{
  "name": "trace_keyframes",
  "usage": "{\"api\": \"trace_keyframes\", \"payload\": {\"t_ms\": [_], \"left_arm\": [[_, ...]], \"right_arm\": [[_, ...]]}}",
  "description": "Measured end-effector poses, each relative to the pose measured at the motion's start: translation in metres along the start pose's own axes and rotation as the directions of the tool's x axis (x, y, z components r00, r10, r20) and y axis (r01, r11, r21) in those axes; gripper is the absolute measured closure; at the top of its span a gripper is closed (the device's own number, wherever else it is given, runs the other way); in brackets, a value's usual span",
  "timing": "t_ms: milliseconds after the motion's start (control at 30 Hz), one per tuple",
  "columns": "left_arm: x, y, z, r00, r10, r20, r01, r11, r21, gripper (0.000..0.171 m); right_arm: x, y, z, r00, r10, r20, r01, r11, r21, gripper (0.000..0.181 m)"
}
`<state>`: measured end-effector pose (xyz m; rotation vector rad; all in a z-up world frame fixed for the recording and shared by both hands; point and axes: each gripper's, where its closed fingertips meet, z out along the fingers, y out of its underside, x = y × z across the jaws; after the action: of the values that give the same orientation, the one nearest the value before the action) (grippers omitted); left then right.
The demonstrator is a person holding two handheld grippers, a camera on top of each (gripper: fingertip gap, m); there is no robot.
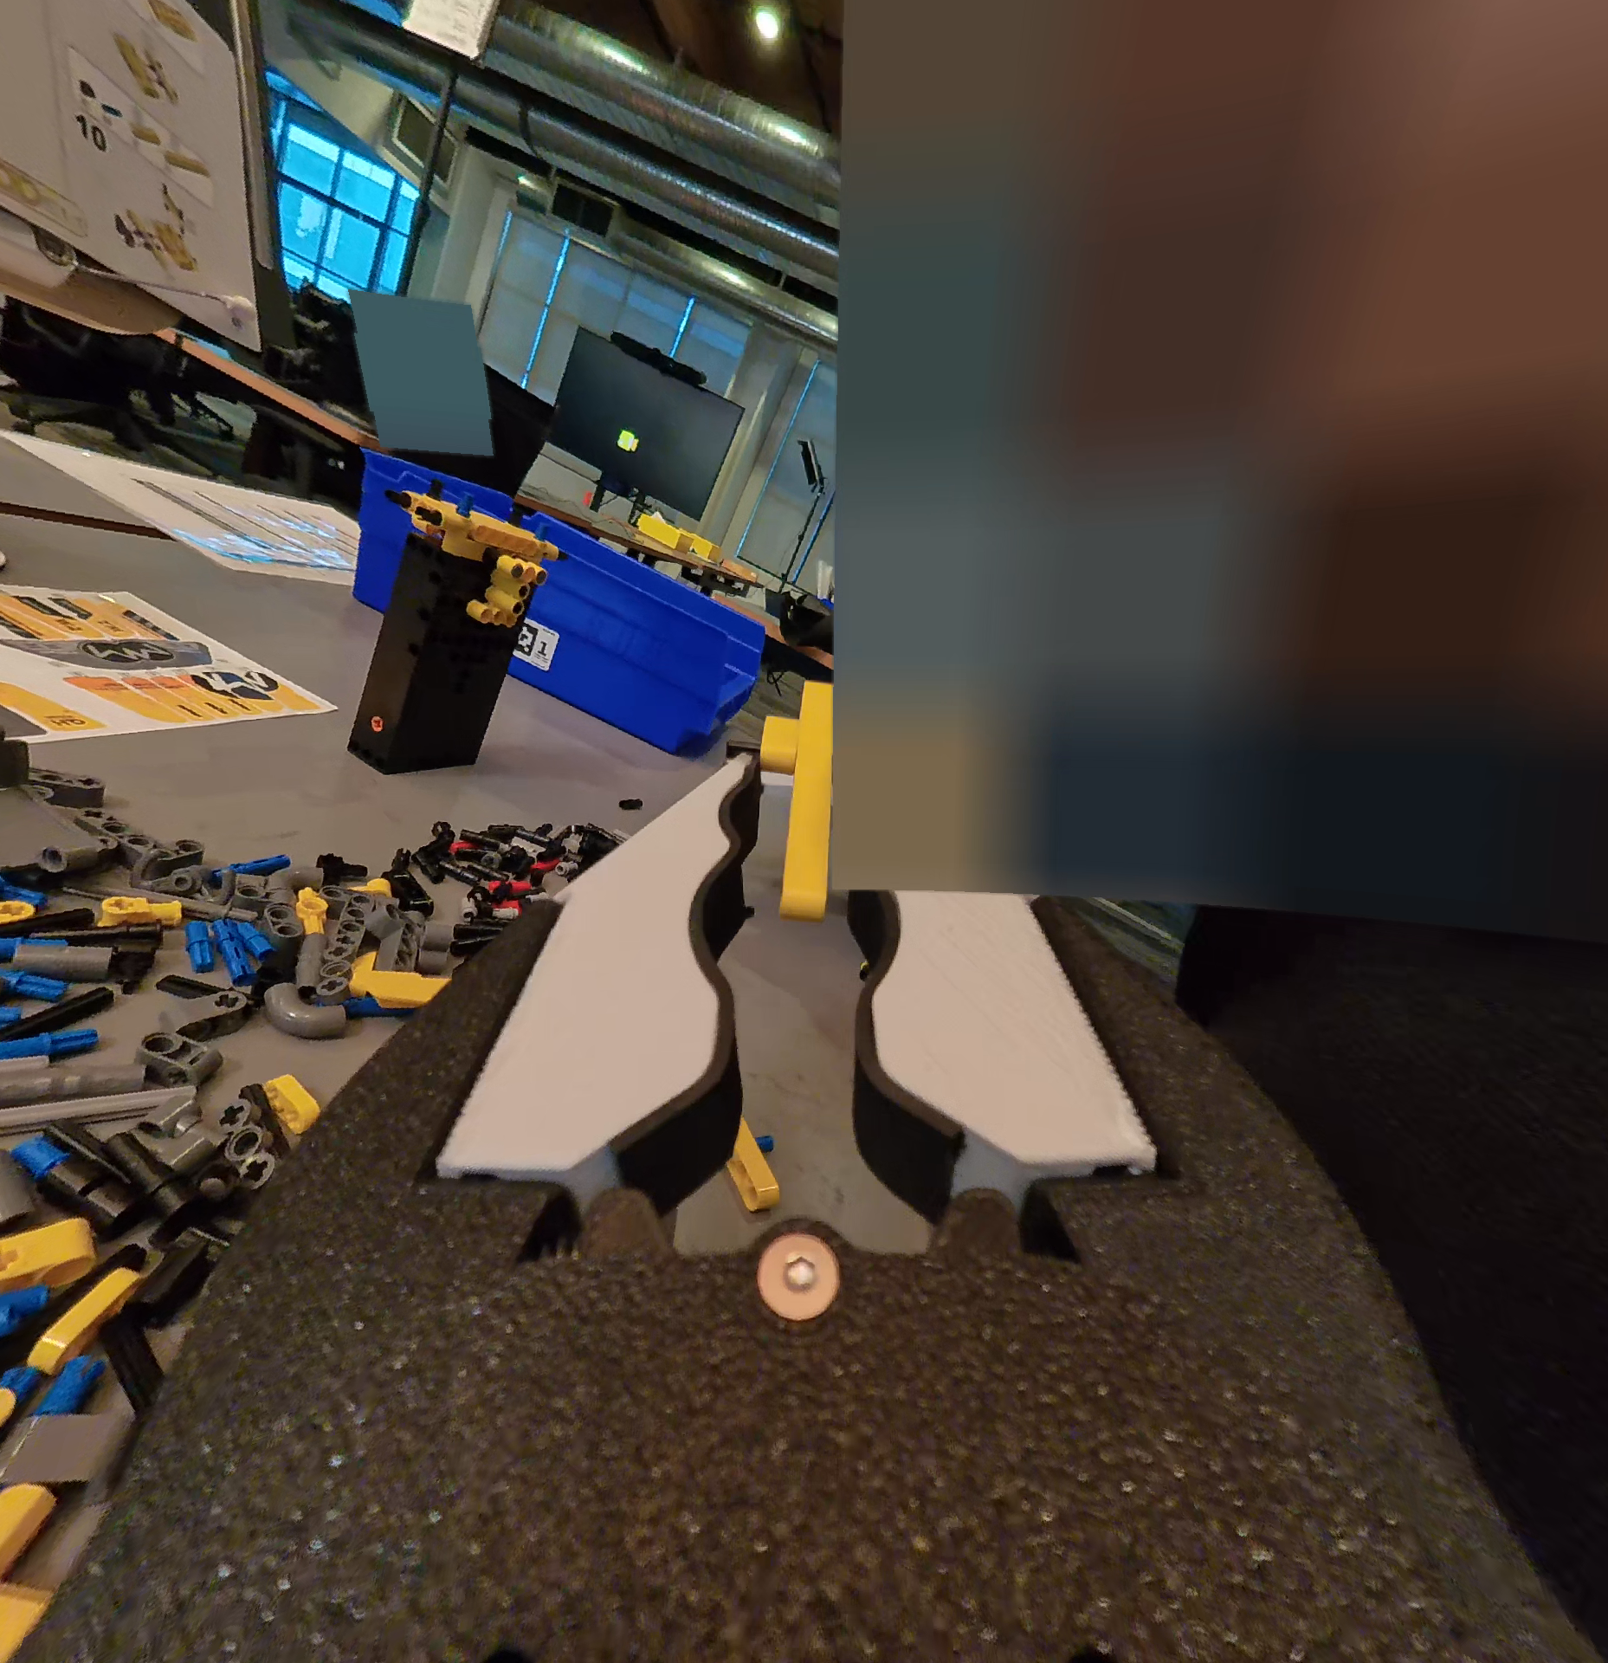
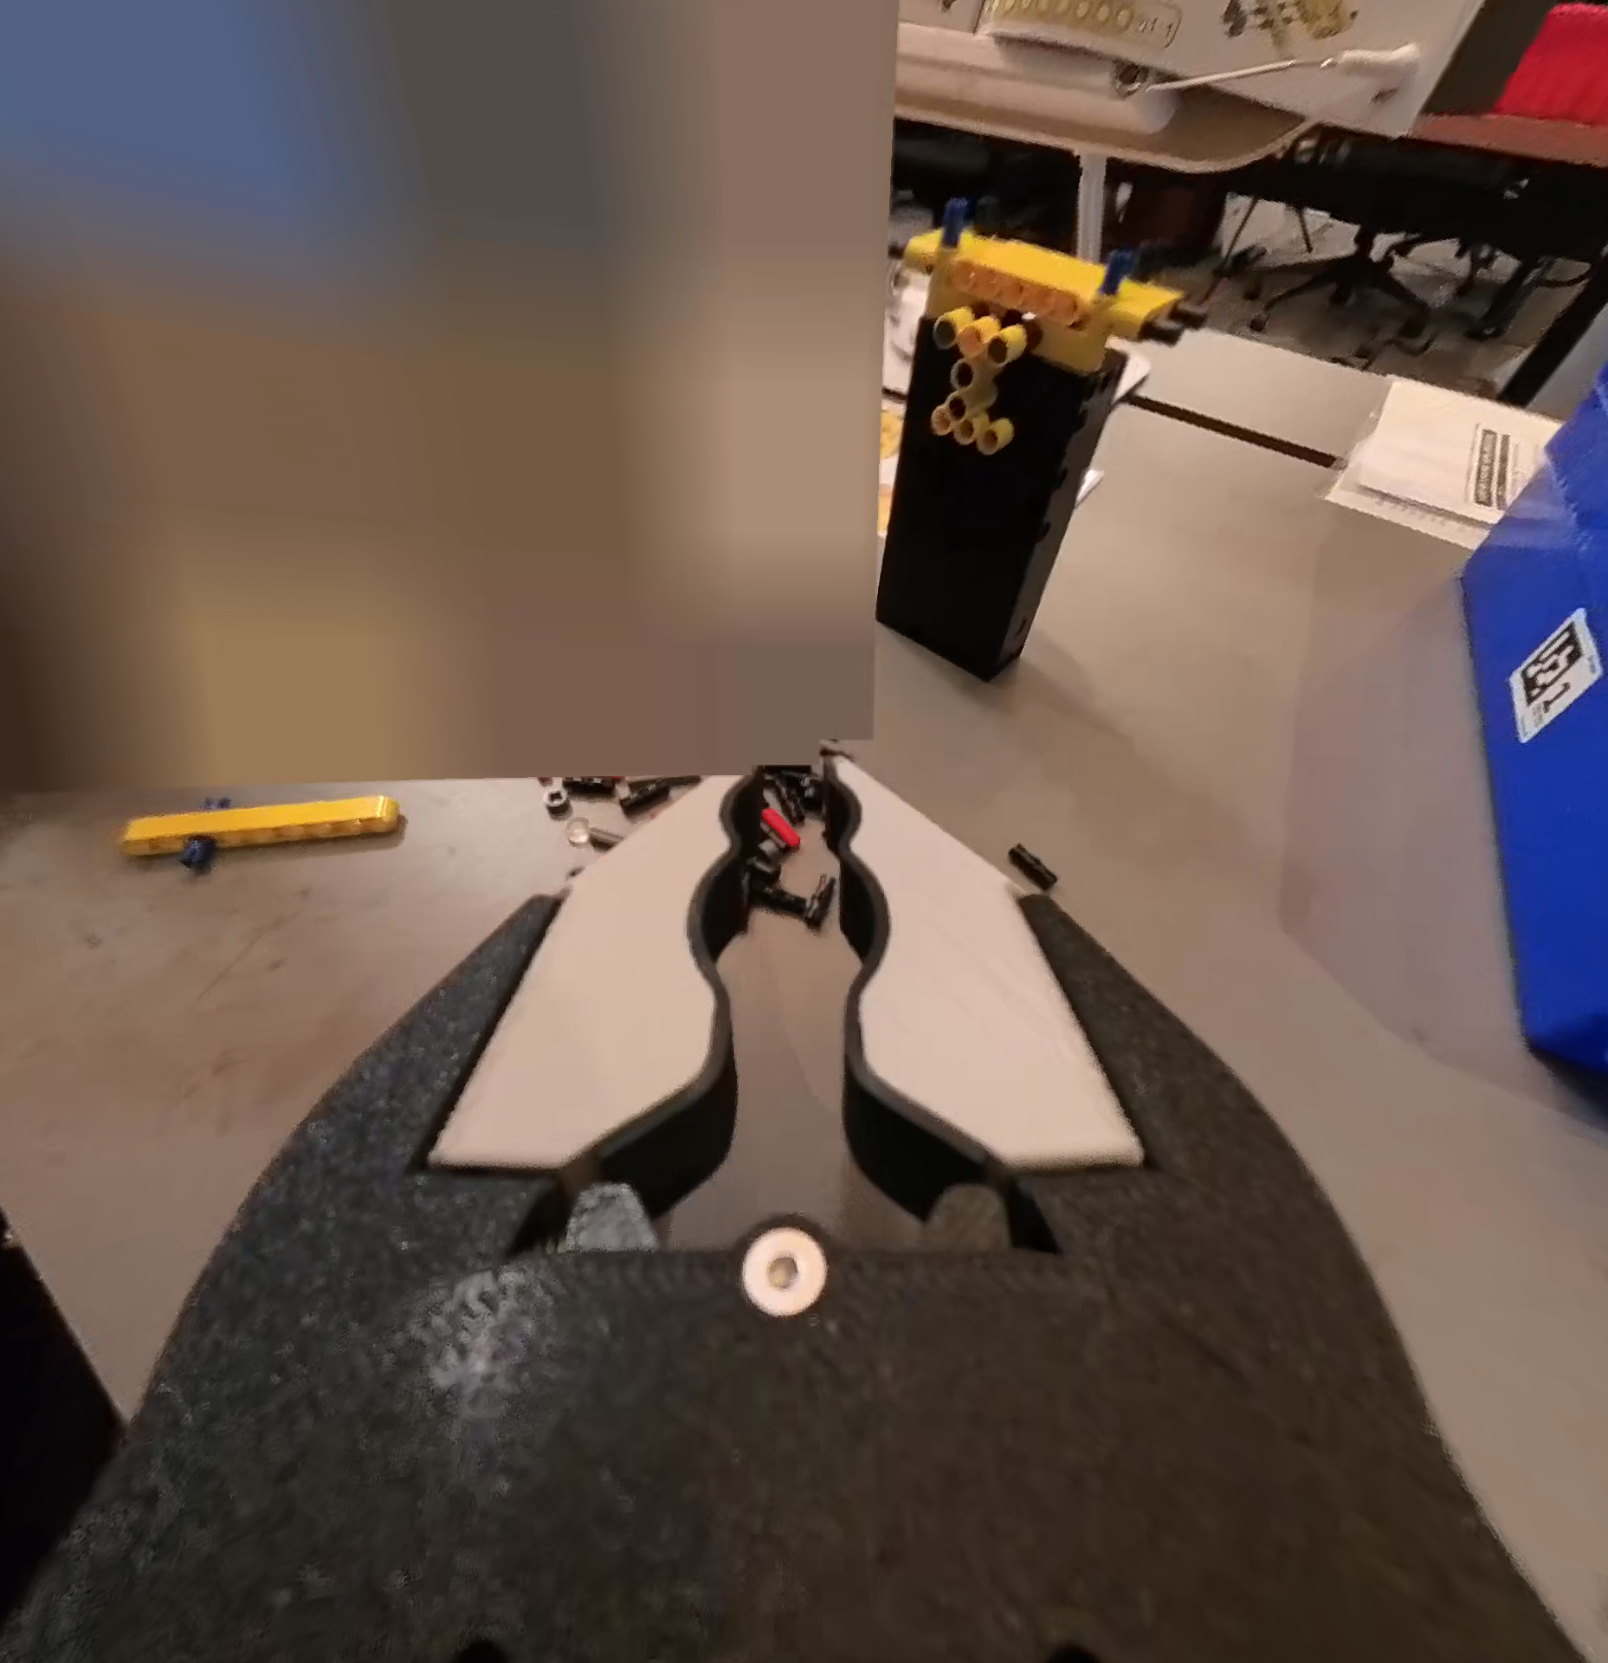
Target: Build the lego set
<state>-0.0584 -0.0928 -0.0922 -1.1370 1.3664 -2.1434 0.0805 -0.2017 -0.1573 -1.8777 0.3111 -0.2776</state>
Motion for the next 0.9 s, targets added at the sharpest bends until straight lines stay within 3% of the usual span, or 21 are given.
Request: {"api": "trace_keyframes", "payload": {"t_ms": [233,433,900], "left_arm": [[0.006,0.0,-0.001,0.999,0.031,-0.011,-0.031,0.999,0.009,0.156],[0.005,-0.005,-0.005,1.0,0.011,-0.017,-0.01,0.999,0.04,0.156],[0.002,-0.01,-0.009,0.999,-0.03,-0.031,0.032,0.997,0.069,0.156]], "right_arm": [[0.009,-0.019,-0.027,0.979,0.18,0.096,-0.196,0.964,0.183,0.168],[0.013,-0.035,-0.05,0.964,0.215,0.157,-0.256,0.909,0.328,0.169],[0.015,-0.037,-0.052,0.948,0.245,0.201,-0.302,0.891,0.34,0.169]]}}
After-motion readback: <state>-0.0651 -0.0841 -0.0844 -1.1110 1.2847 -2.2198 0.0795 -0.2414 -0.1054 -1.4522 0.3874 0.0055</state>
